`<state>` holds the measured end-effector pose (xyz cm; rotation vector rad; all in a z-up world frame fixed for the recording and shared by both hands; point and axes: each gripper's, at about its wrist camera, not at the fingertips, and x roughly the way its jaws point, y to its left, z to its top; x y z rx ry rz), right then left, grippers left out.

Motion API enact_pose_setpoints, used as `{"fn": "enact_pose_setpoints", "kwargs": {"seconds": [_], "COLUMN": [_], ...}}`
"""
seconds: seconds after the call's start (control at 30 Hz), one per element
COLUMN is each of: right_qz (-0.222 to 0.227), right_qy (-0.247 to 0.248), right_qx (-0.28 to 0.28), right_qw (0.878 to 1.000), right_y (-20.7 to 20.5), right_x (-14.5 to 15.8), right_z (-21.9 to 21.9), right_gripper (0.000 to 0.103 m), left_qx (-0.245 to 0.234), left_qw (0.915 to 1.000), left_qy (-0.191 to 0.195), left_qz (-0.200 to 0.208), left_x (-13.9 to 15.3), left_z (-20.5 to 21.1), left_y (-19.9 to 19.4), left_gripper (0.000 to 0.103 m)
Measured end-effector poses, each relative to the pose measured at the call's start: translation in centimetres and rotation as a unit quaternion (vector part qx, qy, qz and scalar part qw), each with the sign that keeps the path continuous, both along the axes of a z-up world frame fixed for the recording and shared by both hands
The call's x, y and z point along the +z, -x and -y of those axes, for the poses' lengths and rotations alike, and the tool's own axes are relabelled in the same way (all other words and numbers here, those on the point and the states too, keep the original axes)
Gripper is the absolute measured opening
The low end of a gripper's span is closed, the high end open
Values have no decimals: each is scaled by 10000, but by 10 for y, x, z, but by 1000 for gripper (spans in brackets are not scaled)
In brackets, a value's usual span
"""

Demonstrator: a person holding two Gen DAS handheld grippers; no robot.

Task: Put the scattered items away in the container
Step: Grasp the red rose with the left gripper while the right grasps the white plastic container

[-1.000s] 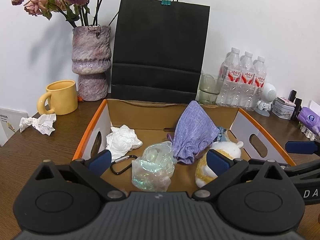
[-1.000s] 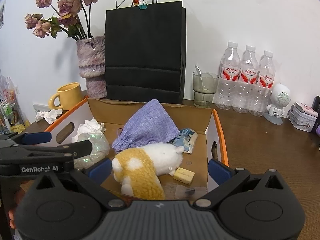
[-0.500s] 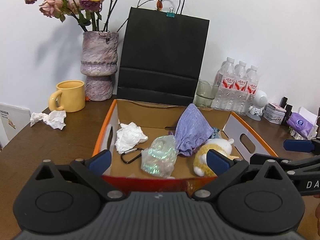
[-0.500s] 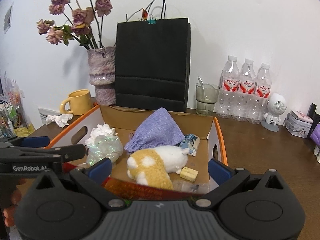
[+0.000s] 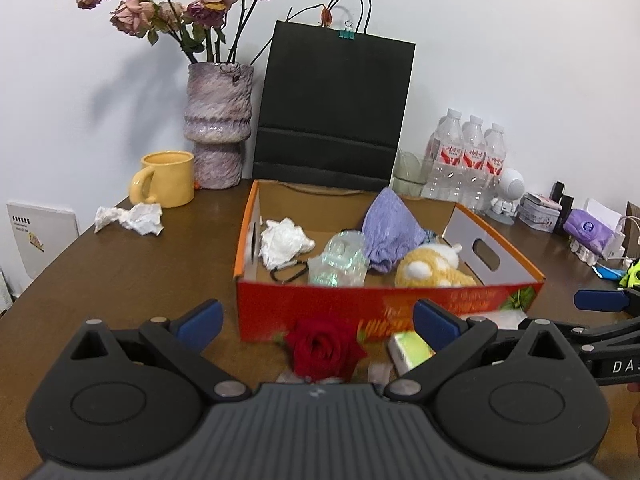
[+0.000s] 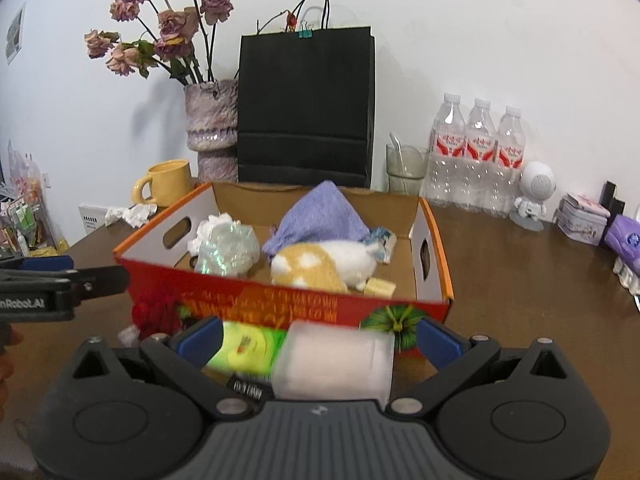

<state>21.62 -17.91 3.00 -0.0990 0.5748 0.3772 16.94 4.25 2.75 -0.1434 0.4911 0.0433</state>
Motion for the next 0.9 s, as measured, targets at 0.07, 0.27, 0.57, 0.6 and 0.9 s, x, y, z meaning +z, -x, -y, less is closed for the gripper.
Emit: {"fn": "enact_pose_setpoints", "kwargs": {"seconds": [0.07, 0.27, 0.57, 0.6, 0.9], "right_qz": [-23, -150, -456, -462, -570], "right_qy": [-8, 25, 44, 15, -154], "right_qx": [-25, -144, -424, -446, -537], "right_qw": [10000, 9998, 9981, 9979, 9968], "right_y": [8, 20, -2, -6, -41], "right_x": [-3, -22, -50, -50, -56], "right_z": [4, 14, 15, 13, -12], "right_gripper": [103, 103, 102, 102, 102], "left_qx": [-9, -43, -118, -100, 0], "left_qw": [10000, 9997, 9977, 9976, 9971], "left_qy": [-1, -89, -296, -343, -292], "left_qz": [-44, -214, -601, -596, -696], "left_x": [-3, -15, -43, -44, -54], "left_z": [-2, -5, -3, -1, 10], "left_y": [8, 23, -7, -14, -63], "left_gripper": [103, 103, 103, 103, 83]}}
